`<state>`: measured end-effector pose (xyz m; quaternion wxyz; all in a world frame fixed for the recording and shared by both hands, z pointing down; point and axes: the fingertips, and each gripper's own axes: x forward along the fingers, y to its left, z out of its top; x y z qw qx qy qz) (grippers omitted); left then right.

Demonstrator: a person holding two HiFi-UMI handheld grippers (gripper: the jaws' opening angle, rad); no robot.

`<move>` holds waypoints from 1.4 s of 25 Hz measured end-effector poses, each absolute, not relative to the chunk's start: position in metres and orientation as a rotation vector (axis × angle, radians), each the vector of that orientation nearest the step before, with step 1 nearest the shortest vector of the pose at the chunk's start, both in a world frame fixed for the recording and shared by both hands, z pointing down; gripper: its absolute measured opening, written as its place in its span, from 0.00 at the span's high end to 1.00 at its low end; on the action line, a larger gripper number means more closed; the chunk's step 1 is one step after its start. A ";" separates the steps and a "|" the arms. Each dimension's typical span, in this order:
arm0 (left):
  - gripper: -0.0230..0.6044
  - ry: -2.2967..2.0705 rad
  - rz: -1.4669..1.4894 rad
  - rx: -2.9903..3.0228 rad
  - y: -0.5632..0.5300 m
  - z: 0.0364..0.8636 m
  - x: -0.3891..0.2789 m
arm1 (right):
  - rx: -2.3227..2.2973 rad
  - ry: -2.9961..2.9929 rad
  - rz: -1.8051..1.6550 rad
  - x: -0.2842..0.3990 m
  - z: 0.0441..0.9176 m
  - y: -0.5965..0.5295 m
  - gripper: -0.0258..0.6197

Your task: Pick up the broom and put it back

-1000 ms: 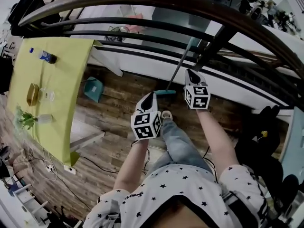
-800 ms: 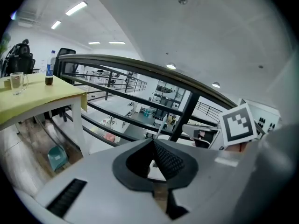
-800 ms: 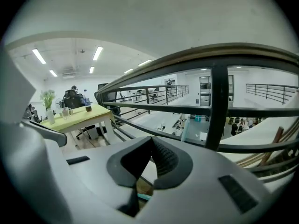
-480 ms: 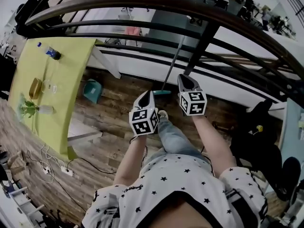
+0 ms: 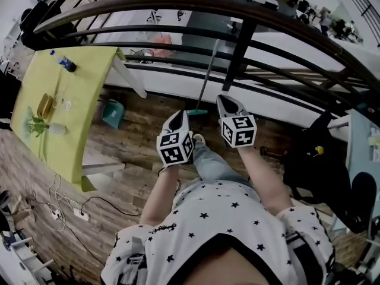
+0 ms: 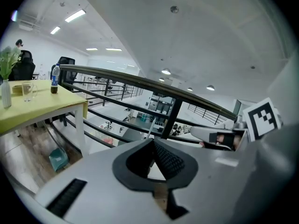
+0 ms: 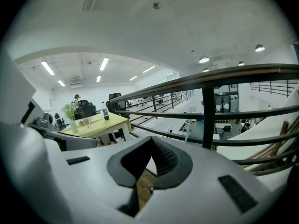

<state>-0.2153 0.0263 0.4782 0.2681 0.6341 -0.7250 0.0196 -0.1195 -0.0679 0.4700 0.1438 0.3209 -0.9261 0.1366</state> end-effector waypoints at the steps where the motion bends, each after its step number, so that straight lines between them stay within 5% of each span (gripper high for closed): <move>1: 0.94 -1.956 0.055 1.717 0.031 0.475 -0.211 | 0.925 -2.673 0.390 -0.115 0.466 -0.062 0.97; 35: 0.94 -1.932 0.061 1.776 0.108 0.448 -0.158 | 0.890 -2.738 0.386 -0.056 0.424 0.028 0.97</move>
